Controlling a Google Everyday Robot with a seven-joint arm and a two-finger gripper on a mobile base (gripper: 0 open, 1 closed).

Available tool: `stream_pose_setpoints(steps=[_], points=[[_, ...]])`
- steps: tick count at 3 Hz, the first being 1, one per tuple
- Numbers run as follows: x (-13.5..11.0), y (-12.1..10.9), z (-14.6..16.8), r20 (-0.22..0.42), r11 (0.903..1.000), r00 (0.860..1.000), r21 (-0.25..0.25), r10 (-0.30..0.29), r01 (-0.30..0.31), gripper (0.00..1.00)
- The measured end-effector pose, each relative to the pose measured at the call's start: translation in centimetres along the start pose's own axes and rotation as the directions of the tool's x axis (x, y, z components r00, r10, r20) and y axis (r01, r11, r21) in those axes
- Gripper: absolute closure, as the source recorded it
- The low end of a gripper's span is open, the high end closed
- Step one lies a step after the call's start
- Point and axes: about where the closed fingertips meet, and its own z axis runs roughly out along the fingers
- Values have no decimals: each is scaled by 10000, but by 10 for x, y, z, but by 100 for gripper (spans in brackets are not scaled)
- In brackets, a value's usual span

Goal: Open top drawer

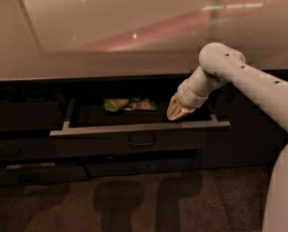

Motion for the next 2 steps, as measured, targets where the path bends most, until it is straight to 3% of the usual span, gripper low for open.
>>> stream_pose_setpoints(steps=[1, 2], points=[[-3, 19, 9, -60, 9999, 10000, 89, -45, 46, 100], [-4, 24, 10, -88, 9999, 10000, 102, -35, 36, 100]])
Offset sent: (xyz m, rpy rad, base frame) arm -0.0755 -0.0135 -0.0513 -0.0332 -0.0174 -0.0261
